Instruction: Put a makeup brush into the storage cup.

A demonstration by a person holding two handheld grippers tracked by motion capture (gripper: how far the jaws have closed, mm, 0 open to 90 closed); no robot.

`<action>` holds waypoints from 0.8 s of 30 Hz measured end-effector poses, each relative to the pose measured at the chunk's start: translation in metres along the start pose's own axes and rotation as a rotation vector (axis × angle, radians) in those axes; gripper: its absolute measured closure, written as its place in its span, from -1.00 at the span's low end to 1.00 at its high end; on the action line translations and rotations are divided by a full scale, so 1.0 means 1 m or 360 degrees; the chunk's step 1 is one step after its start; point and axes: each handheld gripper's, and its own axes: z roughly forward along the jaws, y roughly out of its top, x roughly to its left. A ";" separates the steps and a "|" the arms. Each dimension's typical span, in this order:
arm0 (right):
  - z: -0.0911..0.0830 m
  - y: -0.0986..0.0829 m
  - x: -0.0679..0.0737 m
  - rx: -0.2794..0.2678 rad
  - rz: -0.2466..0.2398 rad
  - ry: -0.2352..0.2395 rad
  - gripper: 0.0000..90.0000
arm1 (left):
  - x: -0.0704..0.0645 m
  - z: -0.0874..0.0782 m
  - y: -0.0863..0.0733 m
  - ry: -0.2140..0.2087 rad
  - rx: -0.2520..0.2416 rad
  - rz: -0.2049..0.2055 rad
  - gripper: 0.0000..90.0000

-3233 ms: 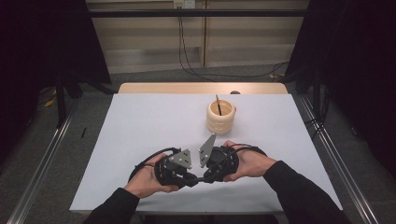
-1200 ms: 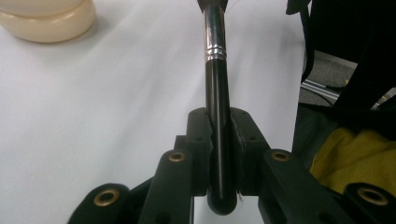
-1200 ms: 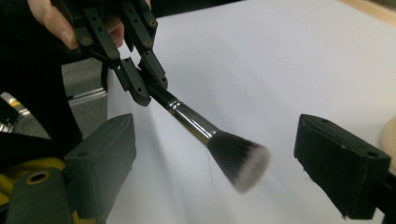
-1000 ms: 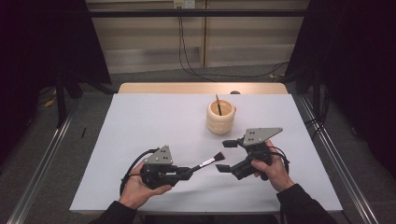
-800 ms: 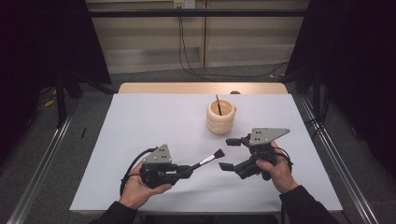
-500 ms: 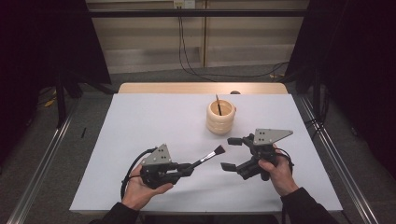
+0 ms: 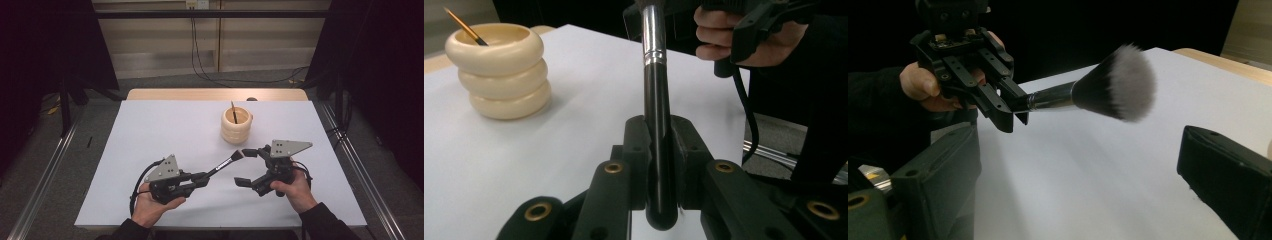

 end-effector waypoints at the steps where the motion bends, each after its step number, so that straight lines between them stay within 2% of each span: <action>1: 0.001 -0.001 0.000 -0.0002 0.0008 -0.0006 -0.94 | 0.000 0.001 -0.001 -0.0004 -0.0011 0.0000 0.77; 4: 0.003 -0.001 0.000 0.0028 0.0024 -0.0011 -0.93 | 0.000 0.002 -0.002 -0.0007 -0.0002 0.0004 0.77; 6: 0.004 -0.001 0.000 0.0035 0.0055 -0.0012 -0.90 | 0.000 0.004 -0.003 -0.0040 -0.0037 -0.0009 0.77; 14: 0.008 -0.001 0.001 0.0000 0.0041 0.0083 -0.40 | -0.001 0.007 -0.003 -0.0056 -0.0070 -0.0014 0.77; 16: 0.009 0.000 0.001 -0.0022 0.0045 0.0083 -0.37 | -0.002 0.007 -0.003 -0.0046 -0.0052 -0.0007 0.77; 21: 0.008 0.001 0.000 -0.0077 0.0045 0.0122 -0.18 | -0.002 0.011 -0.005 -0.0077 -0.0050 -0.0016 0.77; 24: 0.008 0.000 -0.002 -0.0082 0.0082 0.0157 -0.05 | -0.002 0.013 -0.007 -0.0077 -0.0048 -0.0018 0.77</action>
